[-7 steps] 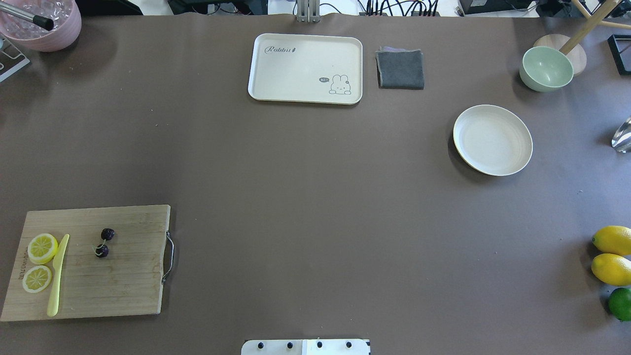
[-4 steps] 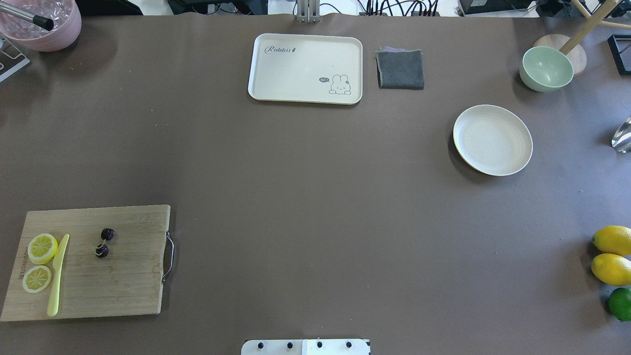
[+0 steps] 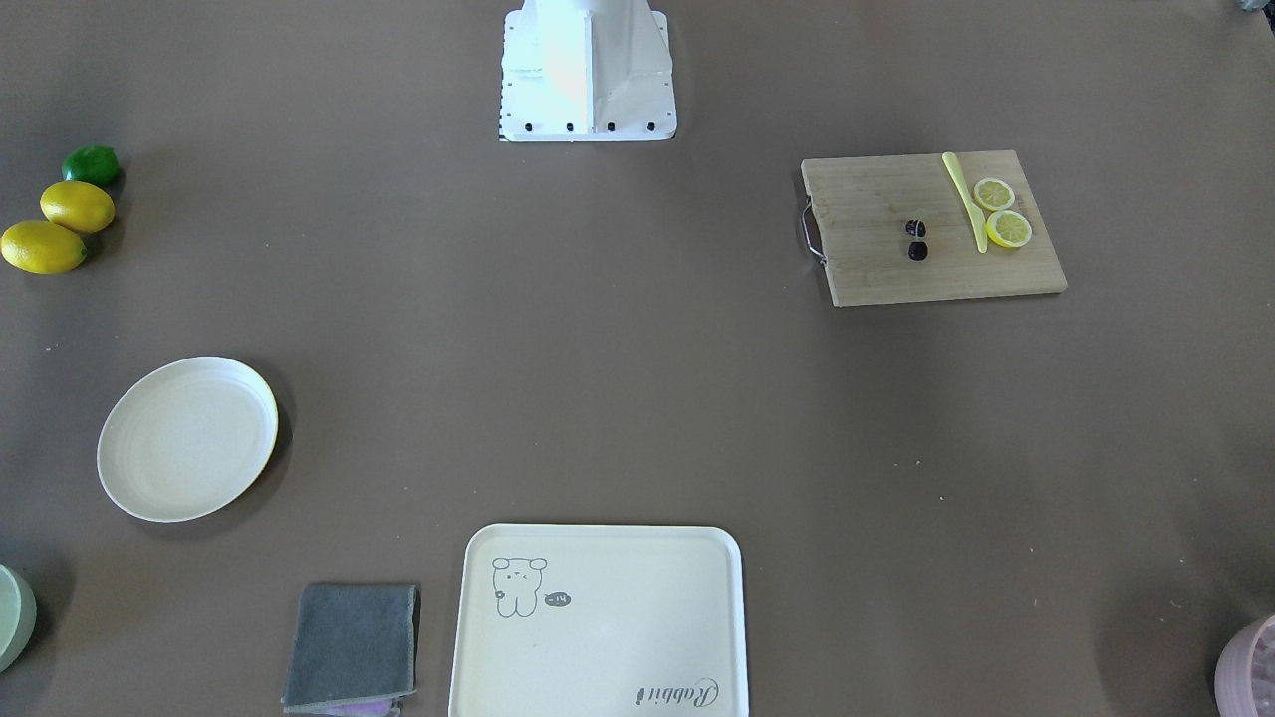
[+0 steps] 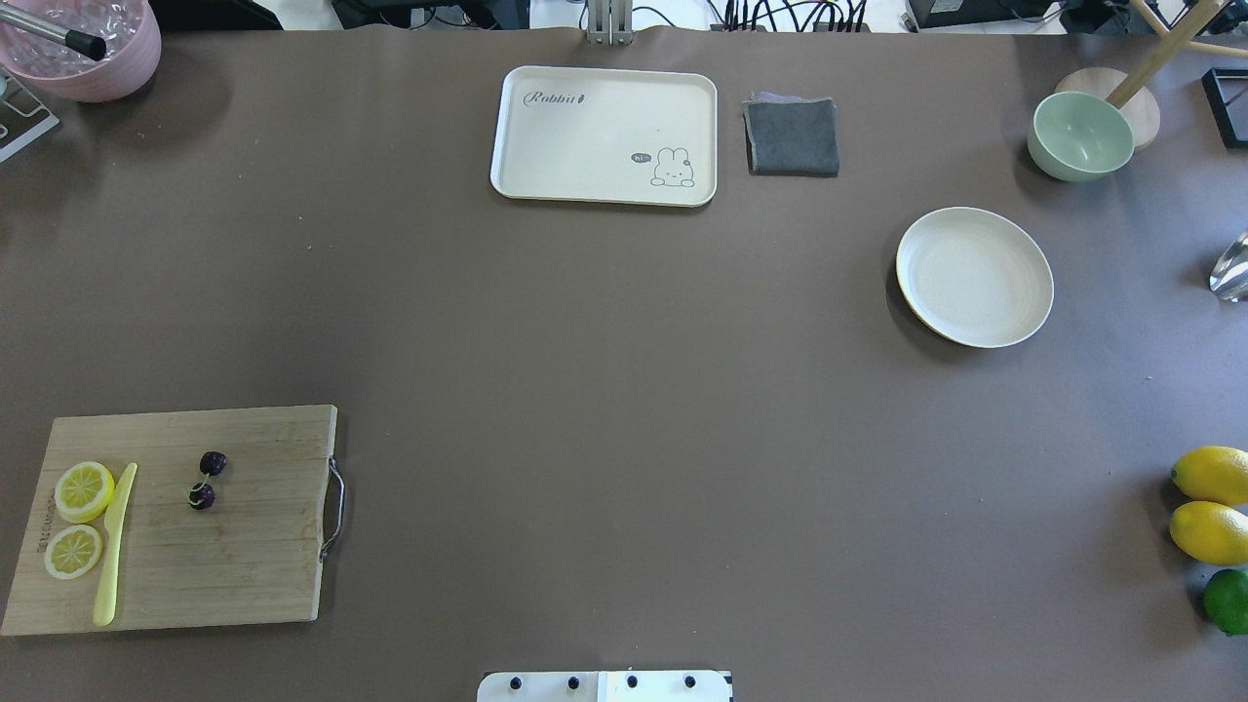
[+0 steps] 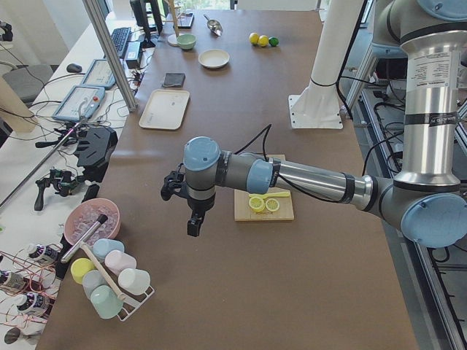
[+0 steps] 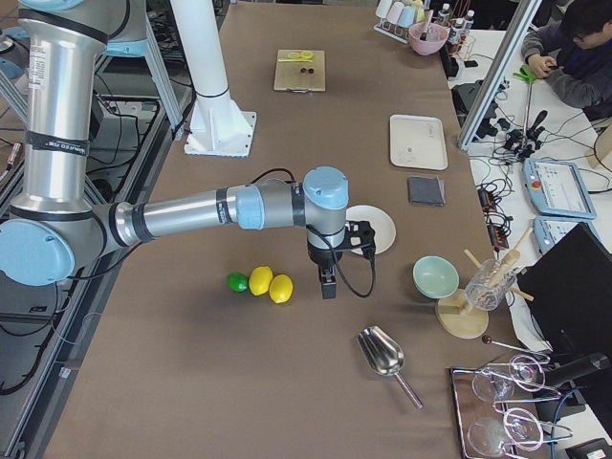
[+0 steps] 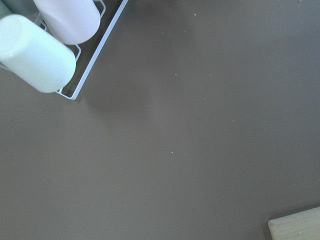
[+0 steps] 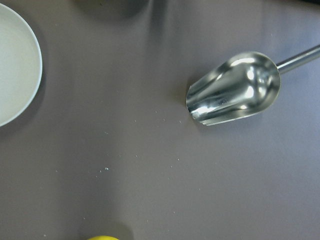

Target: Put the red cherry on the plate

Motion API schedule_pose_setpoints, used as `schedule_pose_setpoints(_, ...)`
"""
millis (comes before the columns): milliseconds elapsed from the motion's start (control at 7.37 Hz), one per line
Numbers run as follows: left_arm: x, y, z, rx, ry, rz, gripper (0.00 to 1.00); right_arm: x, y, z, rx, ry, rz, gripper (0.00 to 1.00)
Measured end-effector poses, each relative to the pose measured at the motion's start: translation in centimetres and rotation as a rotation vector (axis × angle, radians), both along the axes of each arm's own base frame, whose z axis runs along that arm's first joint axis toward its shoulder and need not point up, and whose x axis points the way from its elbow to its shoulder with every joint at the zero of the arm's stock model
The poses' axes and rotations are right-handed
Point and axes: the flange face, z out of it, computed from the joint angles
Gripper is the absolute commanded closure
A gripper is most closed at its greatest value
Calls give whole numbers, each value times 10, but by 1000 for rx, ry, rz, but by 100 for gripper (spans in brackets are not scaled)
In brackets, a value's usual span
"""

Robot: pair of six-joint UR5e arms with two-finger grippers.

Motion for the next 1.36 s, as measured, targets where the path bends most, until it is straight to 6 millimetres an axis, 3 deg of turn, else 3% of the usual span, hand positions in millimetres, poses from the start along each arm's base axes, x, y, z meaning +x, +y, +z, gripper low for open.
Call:
schedule_pose_setpoints(271, -12, -7, -16, 124, -8, -33, 2, 4, -19, -24, 114, -4, 18, 0)
schedule_pose_setpoints(543, -19, -28, -30, 180, -23, -83, 2, 4, -27, -17, 123, -21, 20, 0)
schedule_pose_setpoints(814, -16, -36, -42, 193, -9, -123, 2, -4, -32, 0, 120, -45, 12, 0)
schedule_pose_setpoints(950, -6, -38, -46, 224, 7, -128, 2, -25, -35, 4, 99, -73, 3, 1)
schedule_pose_setpoints(1086, 11, -40, -45, 246, 23, -118, 2, -60, -37, 2, 71, -104, 3, 1)
schedule_pose_setpoints(1221, 30, -43, -45, 261, 32, -93, 2, -106, -39, -2, 39, -131, 29, 2)
schedule_pose_setpoints(1357, 40, -44, -44, 268, 35, -79, 2, -149, -44, 3, 13, -156, 68, 11)
